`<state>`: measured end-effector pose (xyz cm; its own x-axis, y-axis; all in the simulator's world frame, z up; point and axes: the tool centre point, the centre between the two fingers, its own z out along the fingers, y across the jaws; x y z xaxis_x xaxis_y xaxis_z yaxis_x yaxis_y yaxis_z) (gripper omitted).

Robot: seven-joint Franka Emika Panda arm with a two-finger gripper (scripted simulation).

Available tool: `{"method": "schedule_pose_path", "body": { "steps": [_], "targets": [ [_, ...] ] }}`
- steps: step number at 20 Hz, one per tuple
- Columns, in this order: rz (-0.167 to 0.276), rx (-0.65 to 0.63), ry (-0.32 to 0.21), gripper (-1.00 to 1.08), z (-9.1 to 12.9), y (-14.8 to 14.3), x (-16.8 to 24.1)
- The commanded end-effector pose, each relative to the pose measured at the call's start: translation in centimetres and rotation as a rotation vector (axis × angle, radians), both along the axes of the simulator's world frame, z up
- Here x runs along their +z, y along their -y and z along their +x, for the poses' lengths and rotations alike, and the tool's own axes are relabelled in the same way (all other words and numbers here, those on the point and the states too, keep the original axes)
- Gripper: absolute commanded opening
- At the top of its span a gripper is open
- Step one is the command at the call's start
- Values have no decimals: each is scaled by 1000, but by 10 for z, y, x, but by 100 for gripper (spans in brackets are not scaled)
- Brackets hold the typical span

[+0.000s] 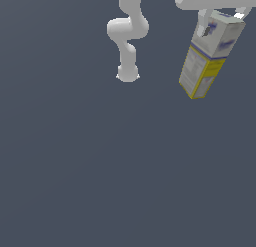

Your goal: Pick up the object and move it to a goal position.

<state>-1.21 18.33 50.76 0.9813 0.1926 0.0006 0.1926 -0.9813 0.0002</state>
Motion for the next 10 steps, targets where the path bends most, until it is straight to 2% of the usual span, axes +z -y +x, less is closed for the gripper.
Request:
{"method": "schedule_pose_path", "body": {
  "steps": [1, 10],
  "targets": [
    [0, -1, -1, -100, -1, -7, 14],
    [0, -1, -1, -100, -3, -22, 42]
  ]
}}
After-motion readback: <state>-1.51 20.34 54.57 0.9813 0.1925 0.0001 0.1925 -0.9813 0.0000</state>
